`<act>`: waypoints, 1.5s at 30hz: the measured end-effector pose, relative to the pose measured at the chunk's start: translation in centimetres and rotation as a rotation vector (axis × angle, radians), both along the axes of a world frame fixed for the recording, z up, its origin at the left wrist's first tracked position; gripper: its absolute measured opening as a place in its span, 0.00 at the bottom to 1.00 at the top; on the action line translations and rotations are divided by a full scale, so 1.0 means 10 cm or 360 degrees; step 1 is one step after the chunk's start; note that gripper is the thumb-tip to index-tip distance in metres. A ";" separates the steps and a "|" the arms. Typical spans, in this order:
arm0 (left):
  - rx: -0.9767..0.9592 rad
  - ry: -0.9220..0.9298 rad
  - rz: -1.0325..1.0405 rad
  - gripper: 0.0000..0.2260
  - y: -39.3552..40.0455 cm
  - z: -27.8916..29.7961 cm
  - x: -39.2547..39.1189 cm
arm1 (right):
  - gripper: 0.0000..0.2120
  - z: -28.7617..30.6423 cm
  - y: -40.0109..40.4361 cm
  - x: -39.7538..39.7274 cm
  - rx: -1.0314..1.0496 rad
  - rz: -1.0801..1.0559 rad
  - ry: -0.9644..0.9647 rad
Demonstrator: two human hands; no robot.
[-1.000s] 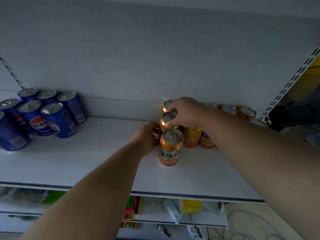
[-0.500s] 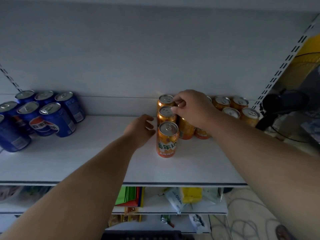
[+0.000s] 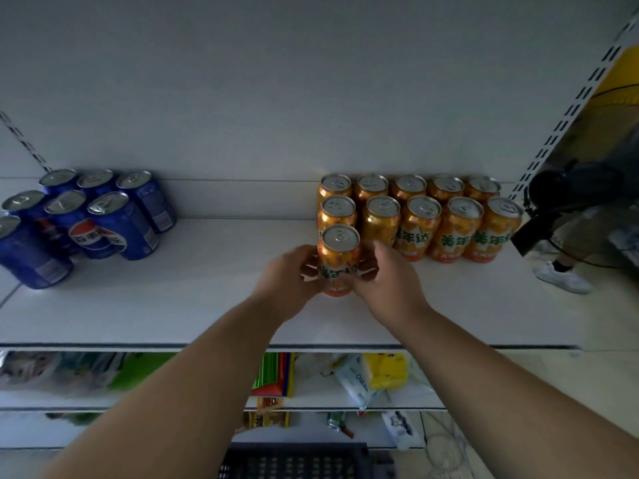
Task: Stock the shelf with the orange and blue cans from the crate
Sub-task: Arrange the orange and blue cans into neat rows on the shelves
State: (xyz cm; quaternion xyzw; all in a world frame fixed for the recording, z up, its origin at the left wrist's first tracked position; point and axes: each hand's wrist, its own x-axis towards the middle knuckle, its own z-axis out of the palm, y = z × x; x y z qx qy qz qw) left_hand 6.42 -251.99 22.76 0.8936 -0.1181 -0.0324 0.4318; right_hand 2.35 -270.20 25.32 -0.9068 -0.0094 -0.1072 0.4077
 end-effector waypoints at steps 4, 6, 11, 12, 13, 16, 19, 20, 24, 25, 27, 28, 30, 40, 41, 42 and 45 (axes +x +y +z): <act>0.0077 -0.0026 0.0005 0.18 -0.02 0.01 0.00 | 0.23 -0.04 0.01 0.04 -0.0006 -0.0041 -0.0004; 0.0099 -0.0029 -0.0015 0.18 -0.03 0.03 0.01 | 0.24 -0.05 0.02 0.05 0.0002 -0.0050 0.0002; 0.0171 -0.0028 -0.0060 0.21 -0.03 0.13 0.00 | 0.25 -0.02 0.02 0.01 -0.0002 -0.0044 -0.0007; 0.0156 -0.0043 -0.0048 0.23 -0.03 0.18 -0.01 | 0.26 -0.01 0.02 -0.01 -0.0002 -0.0040 -0.0006; 0.0141 -0.0075 -0.0021 0.25 -0.04 0.22 -0.03 | 0.26 0.00 0.02 -0.01 0.0001 -0.0032 -0.0002; 0.0138 -0.0282 0.0105 0.26 -0.01 0.36 -0.11 | 0.24 -0.01 -0.05 -0.05 -0.0003 -0.0008 -0.0051; 0.0173 -0.0622 0.0061 0.19 -0.03 0.58 -0.12 | 0.21 -0.03 -0.20 -0.09 -0.0034 -0.0097 -0.0130; 0.0232 -0.0678 0.0012 0.18 -0.07 0.68 -0.09 | 0.20 -0.03 -0.26 -0.09 -0.0041 -0.0135 -0.0135; 0.0546 -0.0700 -0.0159 0.17 -0.44 1.02 0.16 | 0.16 0.00 -0.39 0.00 -0.0059 -0.0247 -0.0147; 0.0658 -0.0728 -0.0201 0.15 -0.55 1.07 0.25 | 0.16 -0.01 -0.40 0.03 -0.0052 -0.0275 -0.0138; 0.0920 -0.0772 -0.0307 0.13 -0.75 1.13 0.42 | 0.17 -0.03 -0.42 0.07 -0.0031 -0.0285 -0.0122; 0.1046 -0.0765 -0.0360 0.13 -0.84 1.15 0.49 | 0.18 -0.04 -0.42 0.08 -0.0031 -0.0265 -0.0114; 0.1267 -0.0733 -0.0428 0.15 -0.98 1.18 0.59 | 0.21 -0.09 -0.43 0.10 -0.0019 -0.0228 -0.0082; 0.1335 -0.0623 -0.0626 0.13 -1.05 1.35 0.64 | 0.19 -0.19 -0.51 0.05 0.0154 -0.0289 -0.0036; 0.1286 -0.0591 -0.0676 0.14 -1.02 1.41 0.62 | 0.20 -0.18 -0.51 0.03 0.0144 -0.0315 -0.0064; 0.1248 -0.0563 -0.0722 0.16 -0.99 1.47 0.59 | 0.21 -0.16 -0.51 0.01 0.0136 -0.0336 -0.0081; 0.1168 -0.0512 -0.0840 0.23 -0.93 1.64 0.52 | 0.26 -0.07 -0.50 -0.03 0.0132 -0.0355 -0.0148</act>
